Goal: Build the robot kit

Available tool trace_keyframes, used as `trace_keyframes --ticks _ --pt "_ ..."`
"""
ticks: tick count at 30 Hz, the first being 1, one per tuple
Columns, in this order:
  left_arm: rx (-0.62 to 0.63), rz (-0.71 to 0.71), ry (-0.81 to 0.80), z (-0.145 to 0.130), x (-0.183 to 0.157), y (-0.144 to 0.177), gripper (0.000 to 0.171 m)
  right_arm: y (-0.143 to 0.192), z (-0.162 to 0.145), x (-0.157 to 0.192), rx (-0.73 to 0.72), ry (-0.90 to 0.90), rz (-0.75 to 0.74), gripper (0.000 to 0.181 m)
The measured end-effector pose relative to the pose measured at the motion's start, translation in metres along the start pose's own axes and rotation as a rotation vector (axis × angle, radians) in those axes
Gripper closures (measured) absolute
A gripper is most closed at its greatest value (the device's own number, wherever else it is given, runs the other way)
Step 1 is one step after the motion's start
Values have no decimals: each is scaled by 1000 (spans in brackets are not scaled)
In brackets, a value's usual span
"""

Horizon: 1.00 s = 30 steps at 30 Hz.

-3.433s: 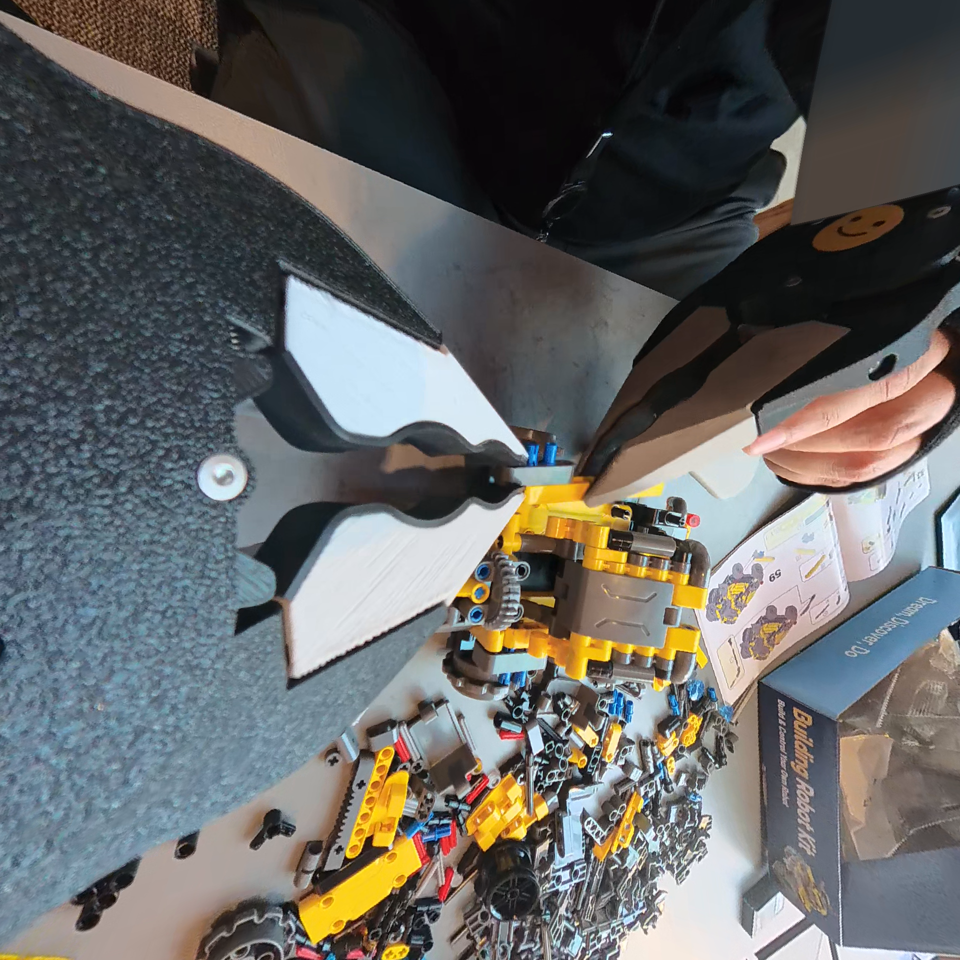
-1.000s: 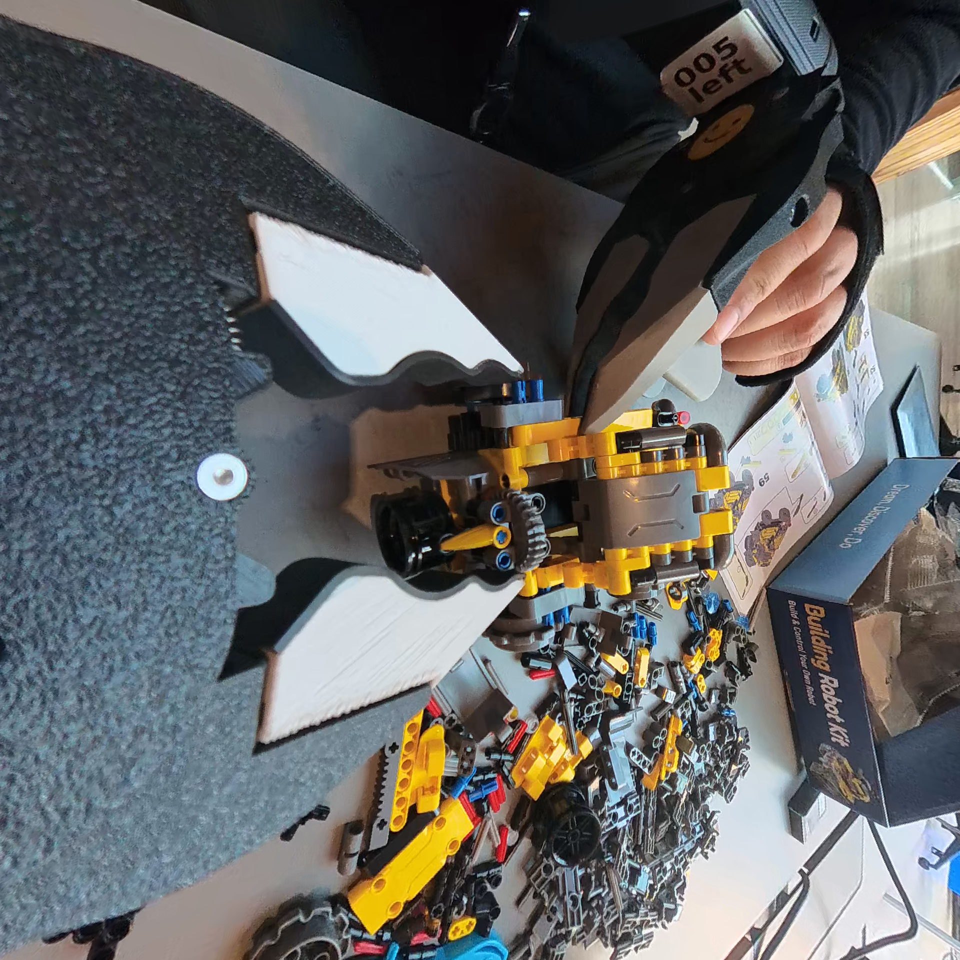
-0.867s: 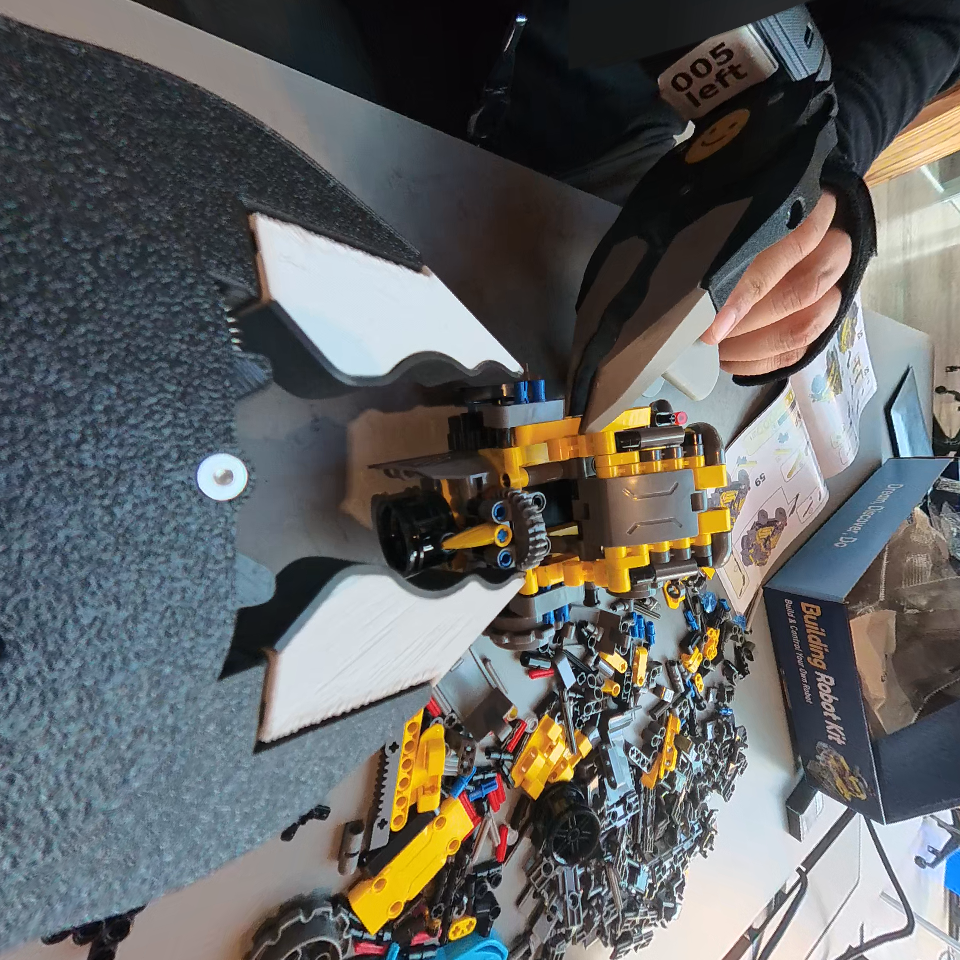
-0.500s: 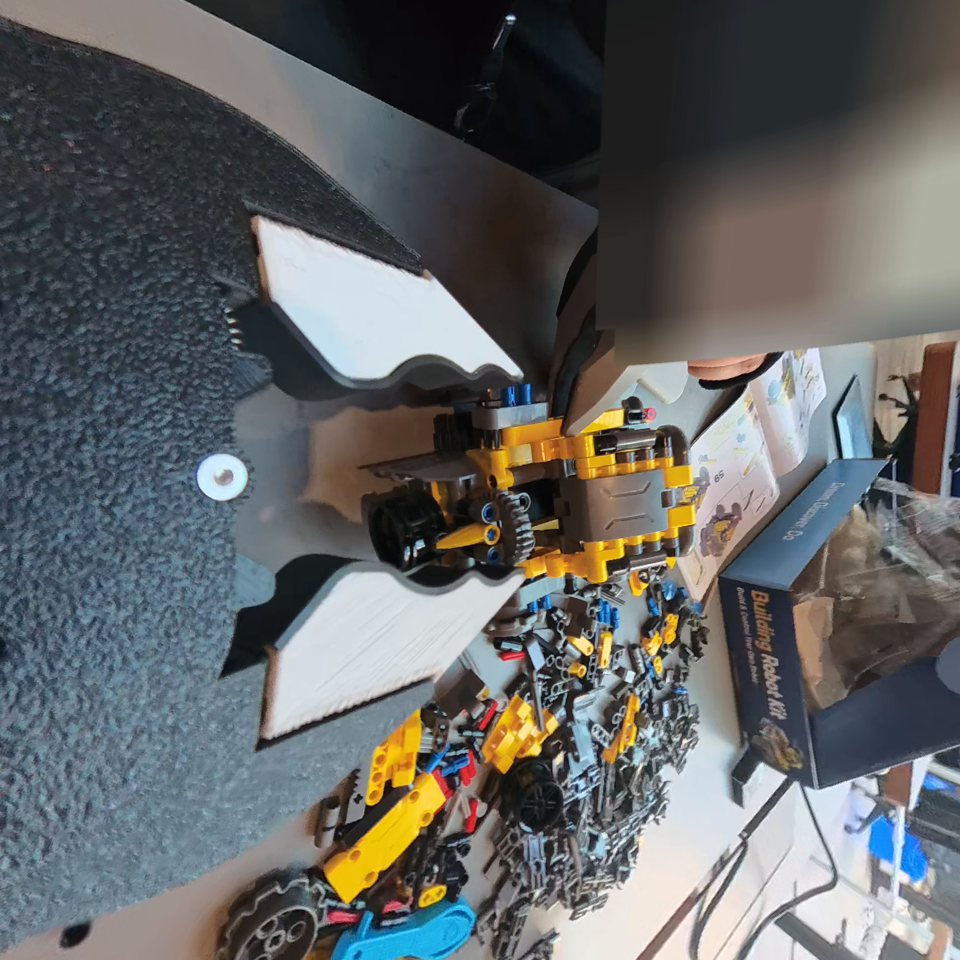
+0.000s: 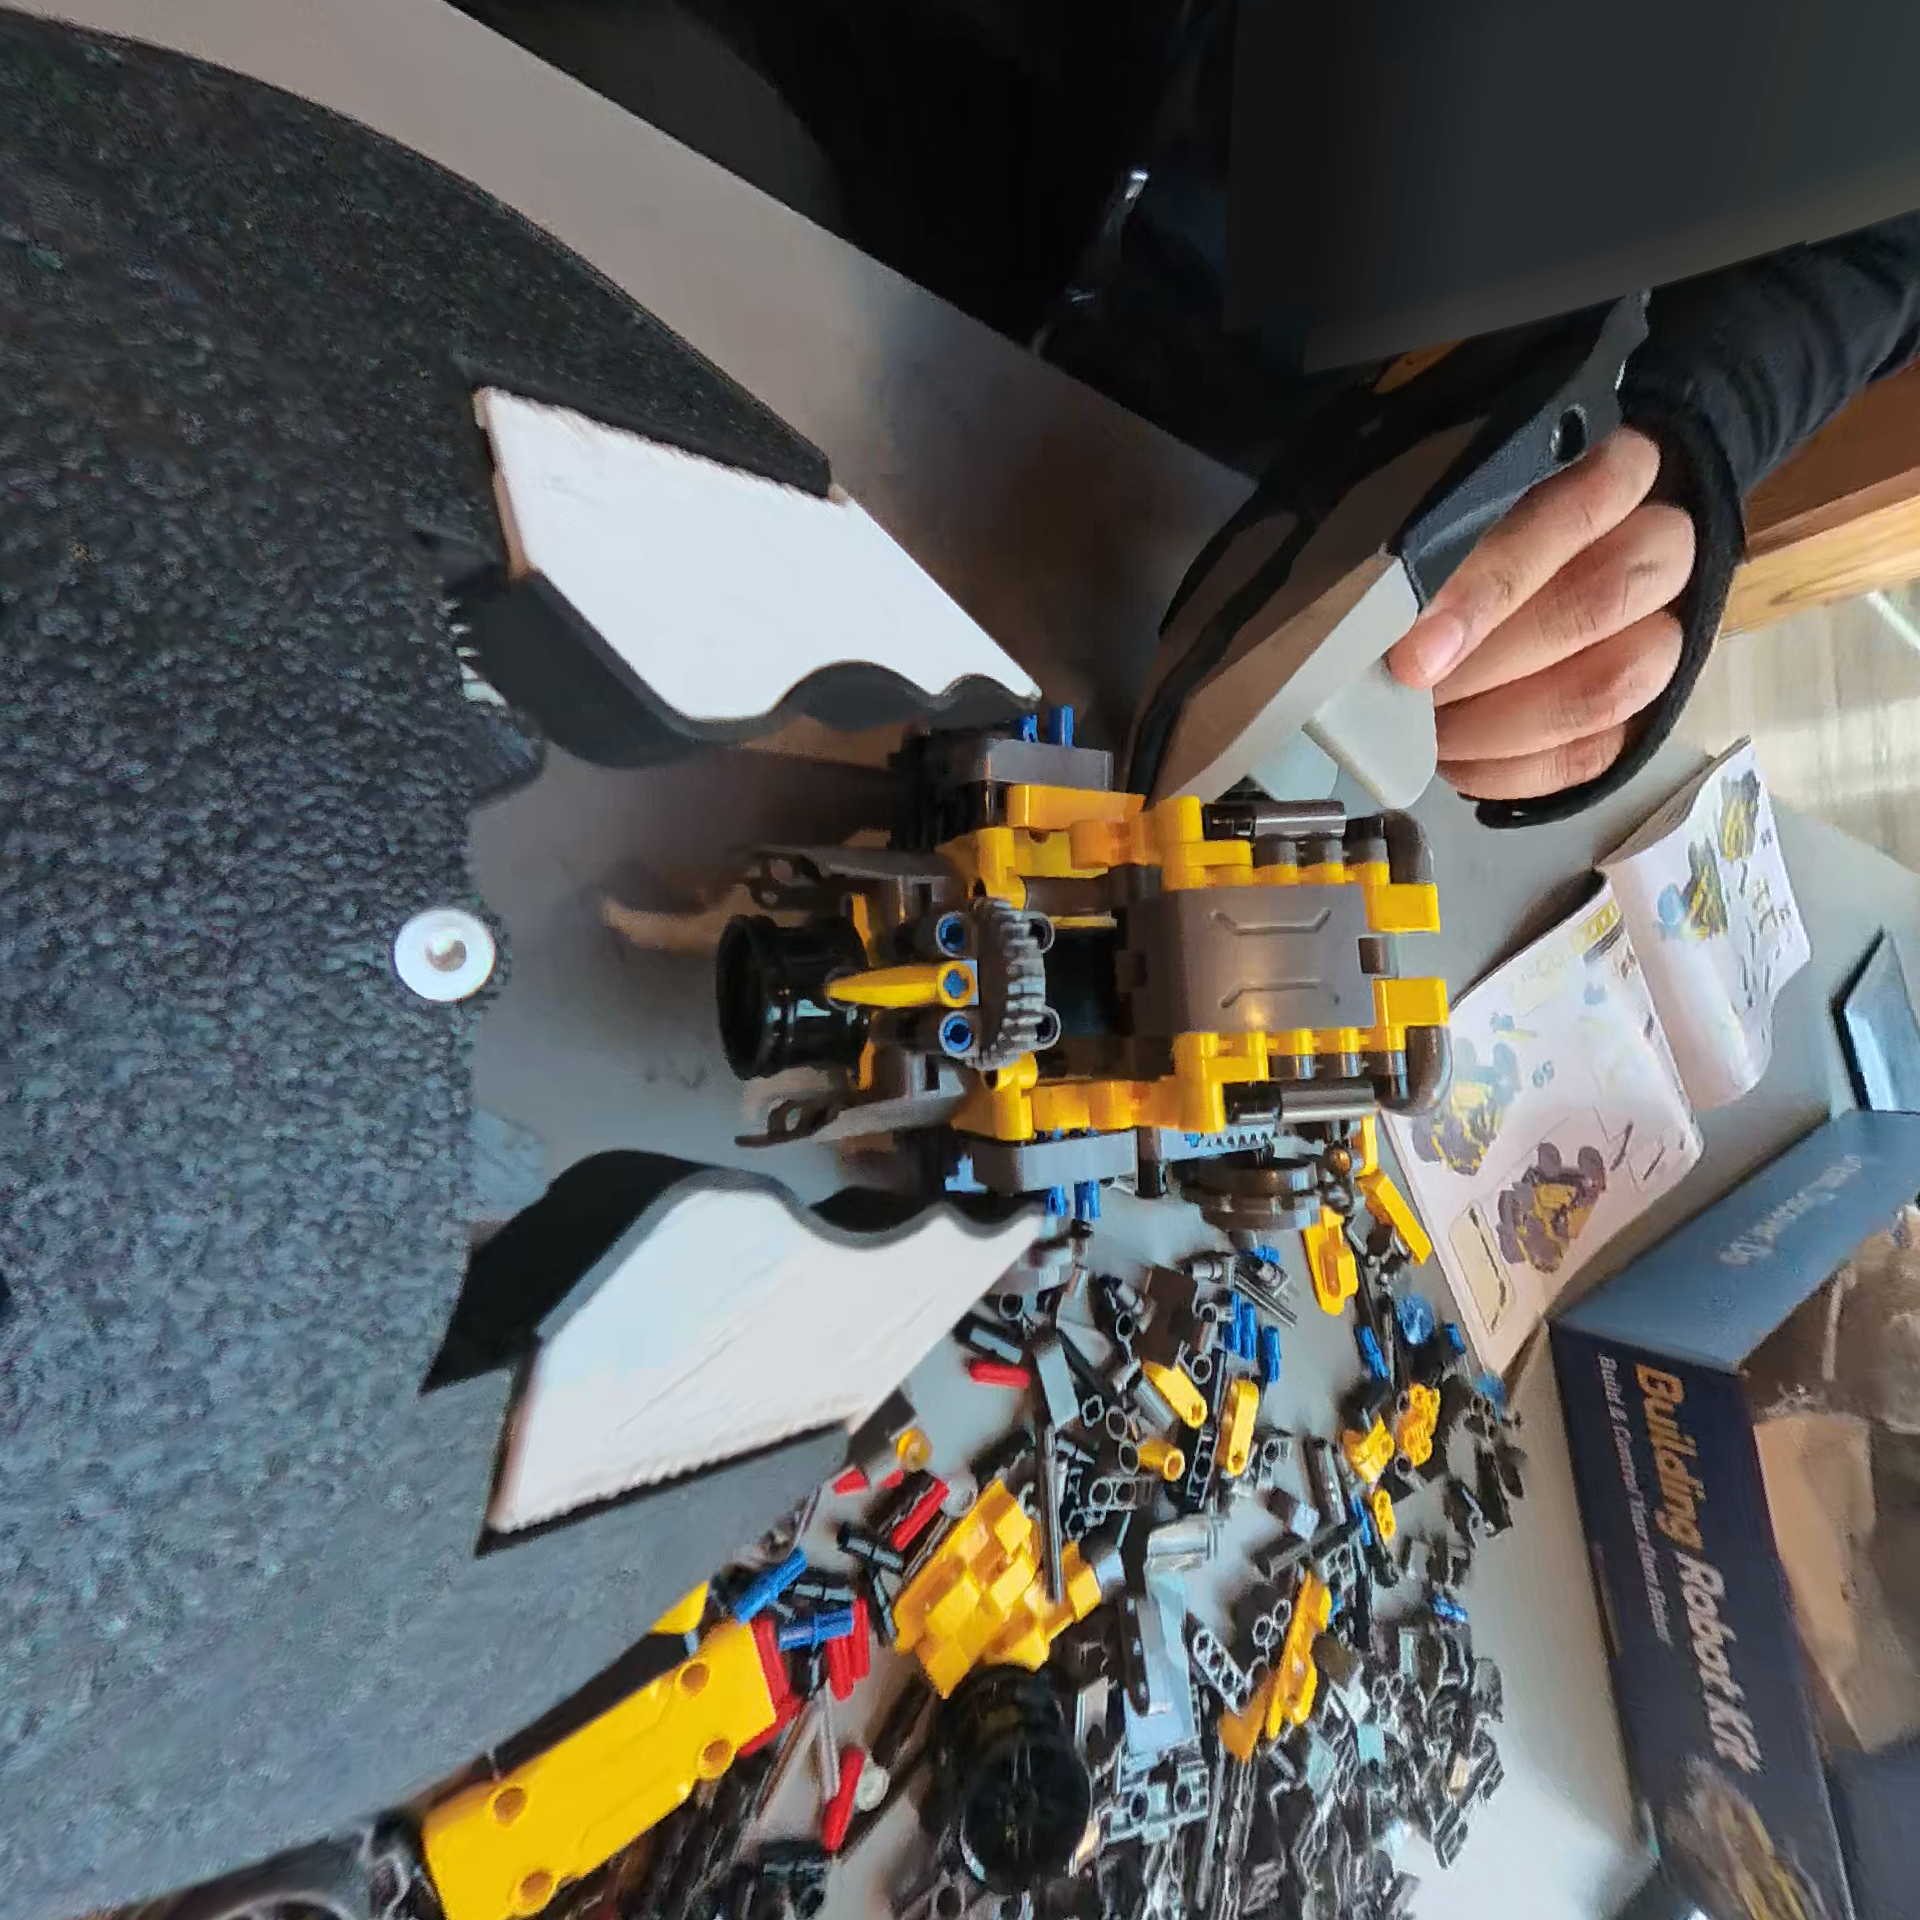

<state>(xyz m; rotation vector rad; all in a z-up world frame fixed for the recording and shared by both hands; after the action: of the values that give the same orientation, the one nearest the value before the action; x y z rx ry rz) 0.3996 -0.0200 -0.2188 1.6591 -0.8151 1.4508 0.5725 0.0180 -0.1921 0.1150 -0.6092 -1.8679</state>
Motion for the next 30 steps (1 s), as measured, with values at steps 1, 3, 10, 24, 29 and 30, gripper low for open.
trace_keyframes --ticks 1,3,10,24,29,30 --pt "-1 -1 3 0 0 0 169 0 0 1 -8 6 -1 91" --pt "-2 -2 8 0 0 0 168 -1 -1 2 -3 16 -13 90" --pt "-1 -4 9 -2 0 3 168 -1 0 4 -4 21 -35 94" --pt "21 16 -4 -1 -1 9 168 -4 -1 9 -43 -11 -50 95" --pt "20 18 -2 -1 -1 10 169 -3 -2 11 -38 -13 -59 95" --pt "21 19 0 -1 -2 10 169 -3 -1 12 -37 -15 -59 95"
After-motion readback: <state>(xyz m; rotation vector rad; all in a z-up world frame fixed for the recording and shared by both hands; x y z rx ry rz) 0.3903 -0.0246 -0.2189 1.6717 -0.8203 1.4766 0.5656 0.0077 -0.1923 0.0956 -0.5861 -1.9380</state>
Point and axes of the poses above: each gripper's, where its closed fingertips meet, y back along the fingers, z out of its top, x = y × z across the jaws, the point moved 9 cm from there along y, back along the fingers, and after that the axes turned 9 degrees about -y, right-handed, at the moved point
